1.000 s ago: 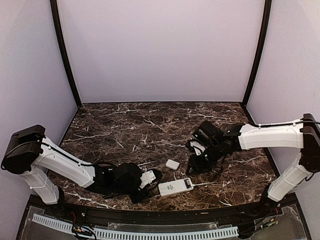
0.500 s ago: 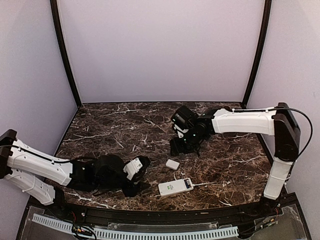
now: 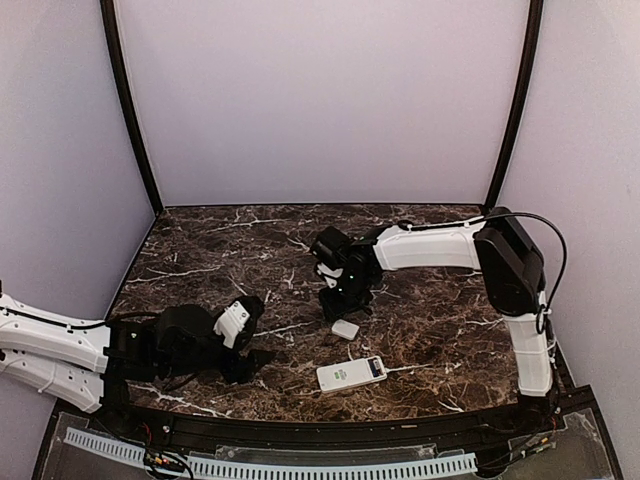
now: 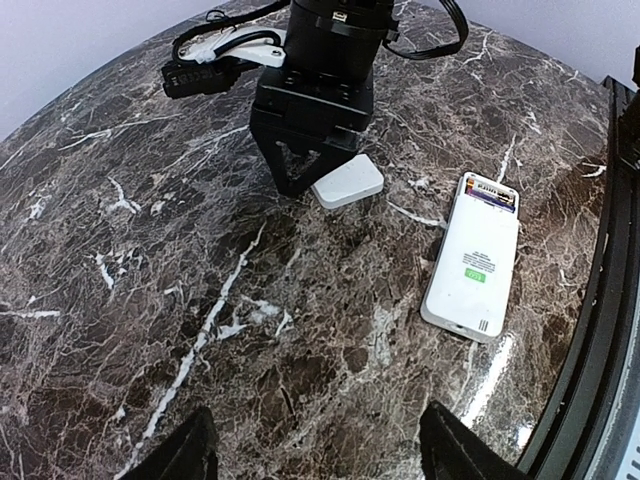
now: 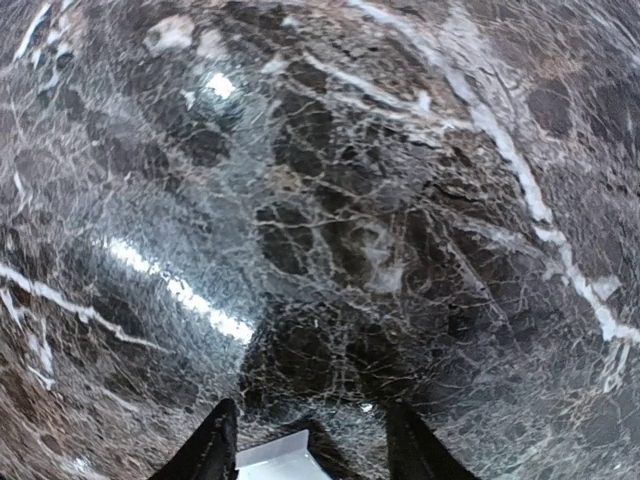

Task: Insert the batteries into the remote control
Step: Move the right arm with the battery cover to the center of the board.

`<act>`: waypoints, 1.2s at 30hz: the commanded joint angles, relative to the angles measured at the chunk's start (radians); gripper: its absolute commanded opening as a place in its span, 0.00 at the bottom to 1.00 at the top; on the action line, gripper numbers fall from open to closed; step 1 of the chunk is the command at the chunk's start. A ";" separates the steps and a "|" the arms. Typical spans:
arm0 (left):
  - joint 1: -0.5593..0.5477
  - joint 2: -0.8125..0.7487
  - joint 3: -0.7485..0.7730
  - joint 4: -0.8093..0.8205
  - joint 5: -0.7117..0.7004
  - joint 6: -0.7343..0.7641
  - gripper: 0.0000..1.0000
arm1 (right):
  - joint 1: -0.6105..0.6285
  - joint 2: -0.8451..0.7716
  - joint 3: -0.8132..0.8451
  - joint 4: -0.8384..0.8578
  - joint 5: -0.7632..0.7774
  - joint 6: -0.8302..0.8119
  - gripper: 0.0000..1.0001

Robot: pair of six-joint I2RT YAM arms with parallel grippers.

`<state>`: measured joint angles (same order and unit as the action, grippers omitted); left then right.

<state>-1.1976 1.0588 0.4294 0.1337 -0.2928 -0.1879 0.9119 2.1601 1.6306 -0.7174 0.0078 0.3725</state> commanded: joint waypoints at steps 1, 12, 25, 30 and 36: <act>0.007 -0.046 -0.025 -0.062 -0.031 -0.007 0.69 | 0.035 0.035 0.027 -0.062 0.043 -0.019 0.43; 0.009 -0.088 -0.028 -0.077 -0.043 0.009 0.69 | 0.157 -0.008 -0.028 -0.108 0.093 -0.086 0.25; 0.009 -0.083 -0.025 -0.078 -0.030 0.015 0.69 | 0.211 -0.219 -0.072 -0.122 0.139 -0.104 0.79; 0.009 -0.090 -0.025 -0.082 -0.025 0.021 0.69 | 0.163 -0.259 -0.211 -0.071 0.134 -0.163 0.88; 0.009 -0.070 -0.017 -0.077 -0.005 0.013 0.69 | 0.132 -0.247 -0.276 0.009 0.110 -0.196 0.86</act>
<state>-1.1931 0.9848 0.4160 0.0723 -0.3176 -0.1787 1.0630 1.8893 1.3861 -0.7746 0.1345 0.2054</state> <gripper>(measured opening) 0.692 0.859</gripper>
